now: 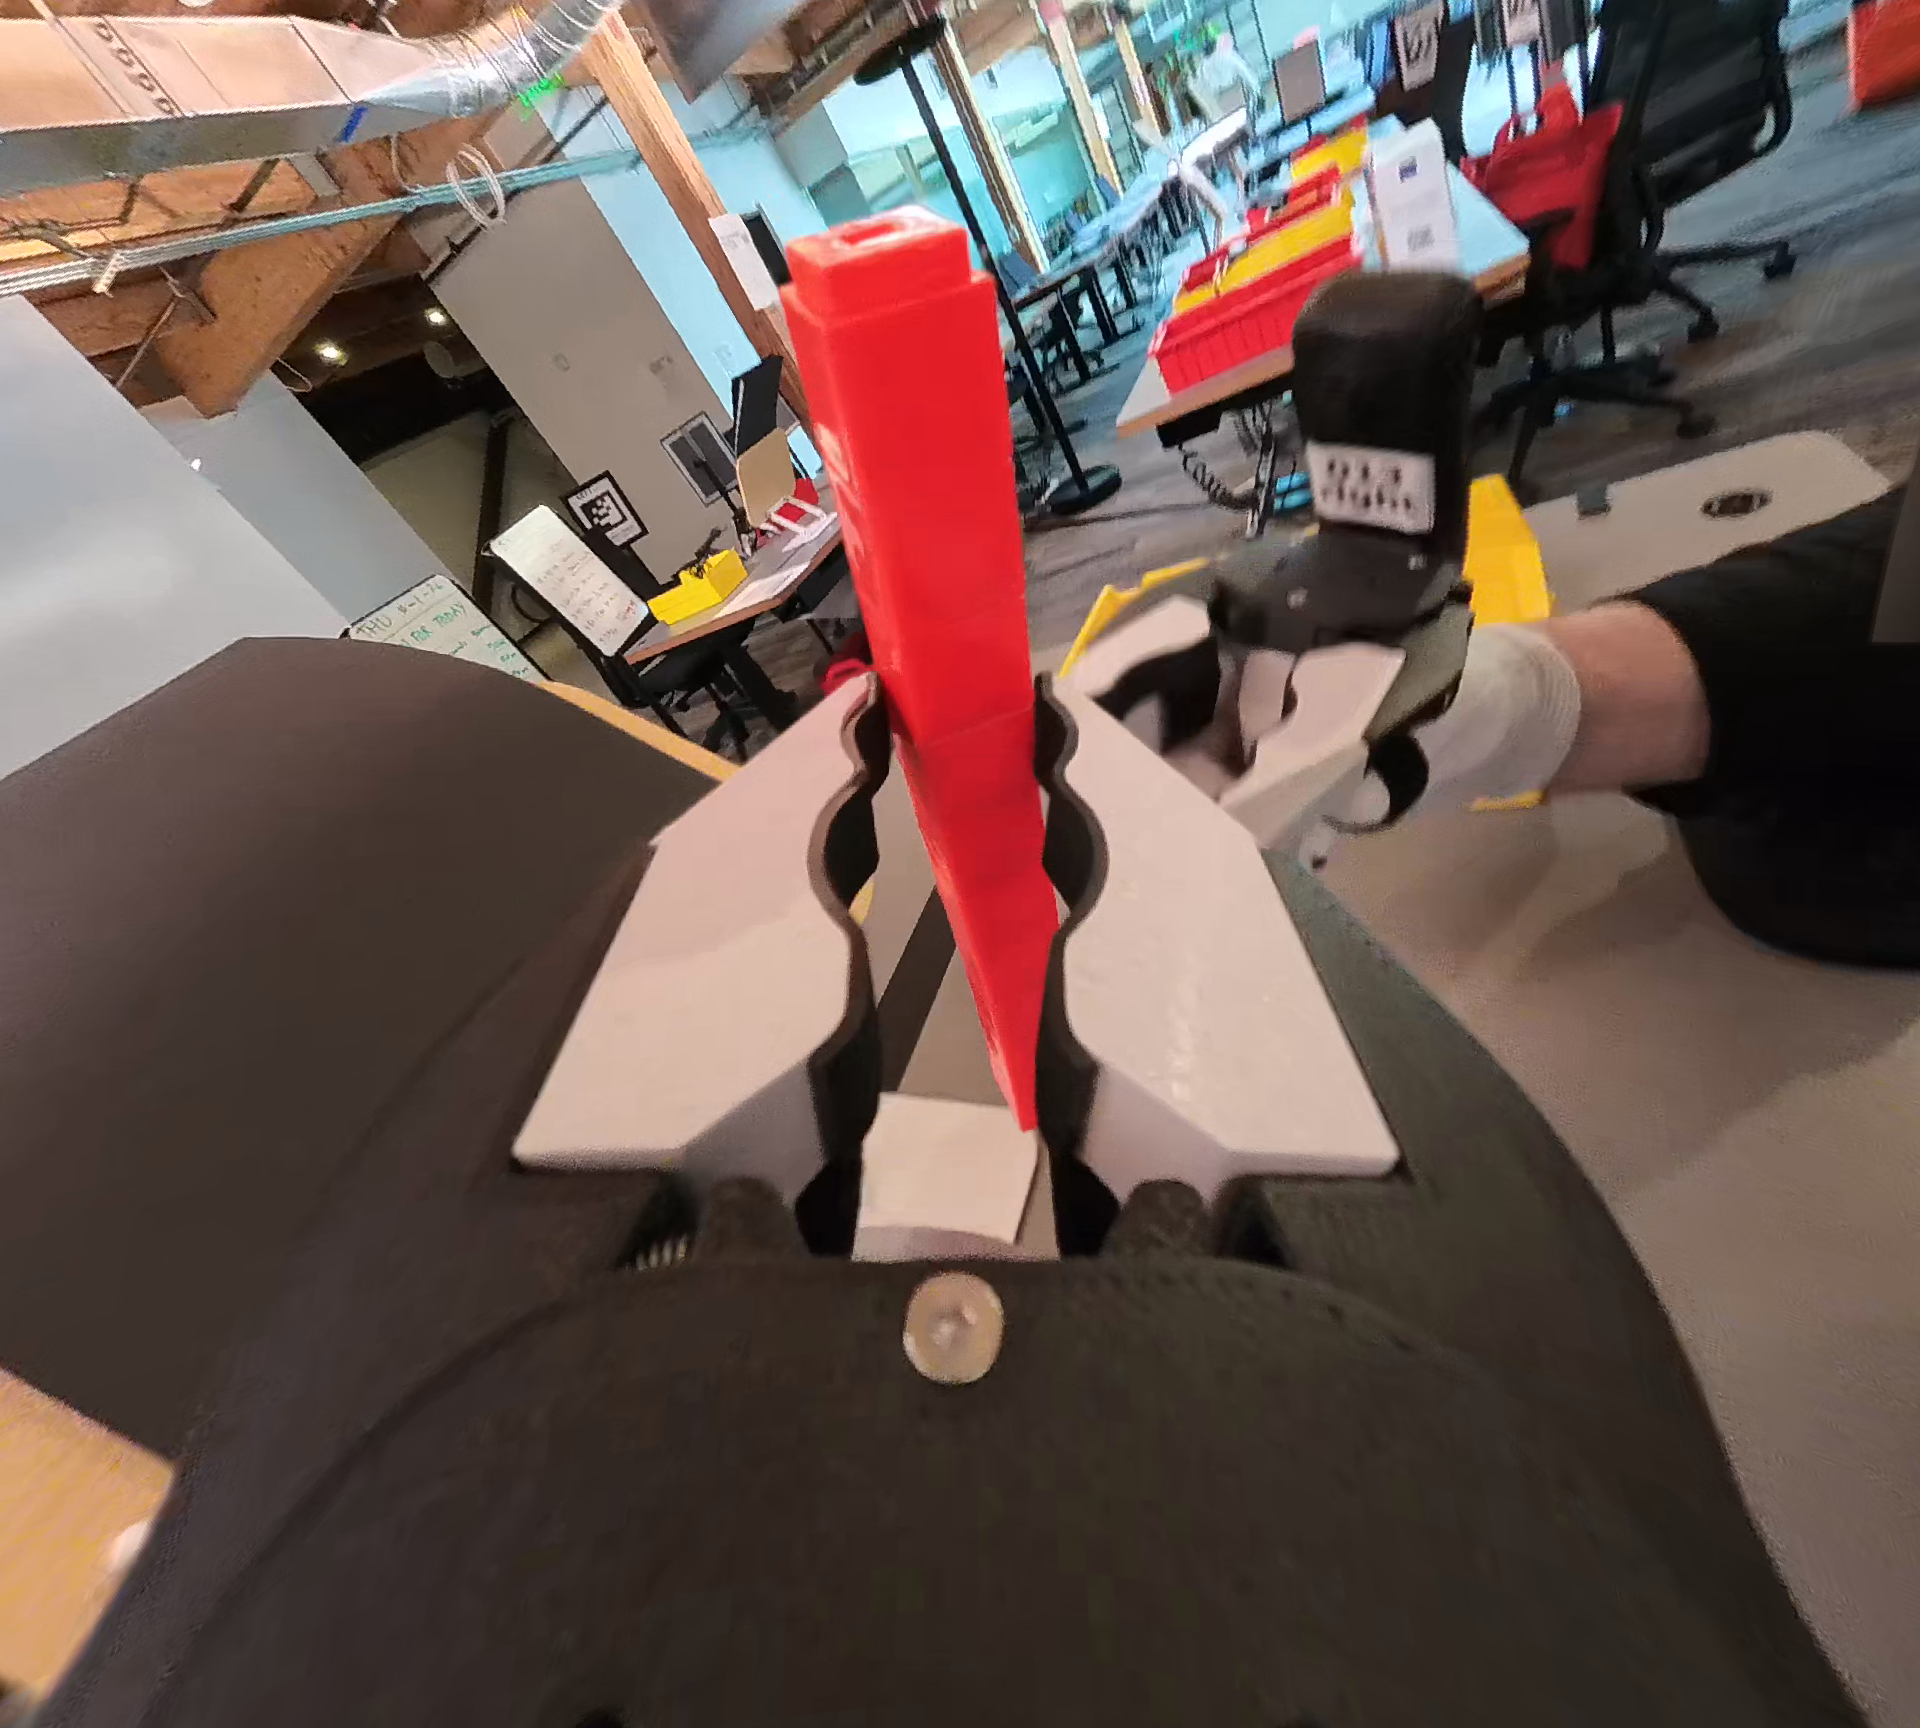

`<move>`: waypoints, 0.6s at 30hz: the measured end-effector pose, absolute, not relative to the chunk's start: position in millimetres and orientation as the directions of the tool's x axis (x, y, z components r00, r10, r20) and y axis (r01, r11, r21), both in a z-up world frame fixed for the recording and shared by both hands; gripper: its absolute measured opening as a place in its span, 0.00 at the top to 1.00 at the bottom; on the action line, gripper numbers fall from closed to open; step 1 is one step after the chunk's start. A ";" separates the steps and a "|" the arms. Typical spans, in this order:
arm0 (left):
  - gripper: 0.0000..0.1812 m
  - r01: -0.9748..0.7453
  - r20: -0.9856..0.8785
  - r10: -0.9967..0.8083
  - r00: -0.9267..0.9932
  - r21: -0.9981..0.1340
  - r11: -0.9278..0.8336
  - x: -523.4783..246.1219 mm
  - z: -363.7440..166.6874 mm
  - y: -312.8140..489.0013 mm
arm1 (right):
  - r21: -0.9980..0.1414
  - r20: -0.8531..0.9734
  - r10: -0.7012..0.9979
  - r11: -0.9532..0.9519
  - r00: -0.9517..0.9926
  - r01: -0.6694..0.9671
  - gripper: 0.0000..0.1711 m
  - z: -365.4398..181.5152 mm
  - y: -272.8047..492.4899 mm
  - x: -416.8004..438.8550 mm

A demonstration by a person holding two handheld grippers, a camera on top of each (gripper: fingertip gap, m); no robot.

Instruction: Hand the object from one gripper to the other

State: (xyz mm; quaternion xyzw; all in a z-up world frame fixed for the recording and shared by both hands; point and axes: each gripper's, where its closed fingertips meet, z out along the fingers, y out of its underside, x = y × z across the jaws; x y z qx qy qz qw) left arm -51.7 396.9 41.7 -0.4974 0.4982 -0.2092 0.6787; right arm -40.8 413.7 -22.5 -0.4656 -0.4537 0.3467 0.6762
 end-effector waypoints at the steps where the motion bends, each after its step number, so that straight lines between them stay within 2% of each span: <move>1: 0.86 -0.246 -0.492 -0.773 0.402 -0.871 0.426 -51.9 37.5 395.9 | -0.938 0.299 0.888 0.341 0.351 -0.065 0.65 -15.6 410.0 -39.0; 6: 0.86 -0.436 -0.581 -0.764 0.280 -0.786 0.438 -43.3 2.8 391.2 | -0.899 0.341 0.875 0.410 0.343 -0.152 0.69 15.7 387.0 -31.8; 12: 0.86 -0.483 -0.523 -0.848 0.090 -0.767 0.422 -24.1 -31.2 367.7 | -0.890 0.372 0.913 0.402 0.169 -0.216 0.69 19.8 350.7 -41.0; 15: 0.86 -0.485 -0.463 -0.886 -0.009 -0.773 0.409 -15.7 -46.5 352.5 | -0.900 0.376 0.922 0.387 0.089 -0.201 0.75 10.7 340.3 -47.4; 17: 0.86 -0.481 -0.438 -0.897 -0.052 -0.777 0.407 -11.7 -51.9 345.3 | -0.912 0.369 0.930 0.363 0.006 -0.191 0.85 4.1 330.3 -50.6; 18: 0.86 -0.477 -0.428 -0.901 -0.066 -0.780 0.405 -10.4 -53.2 342.9 | -0.917 0.361 0.932 0.351 -0.021 -0.192 0.87 2.7 326.7 -51.2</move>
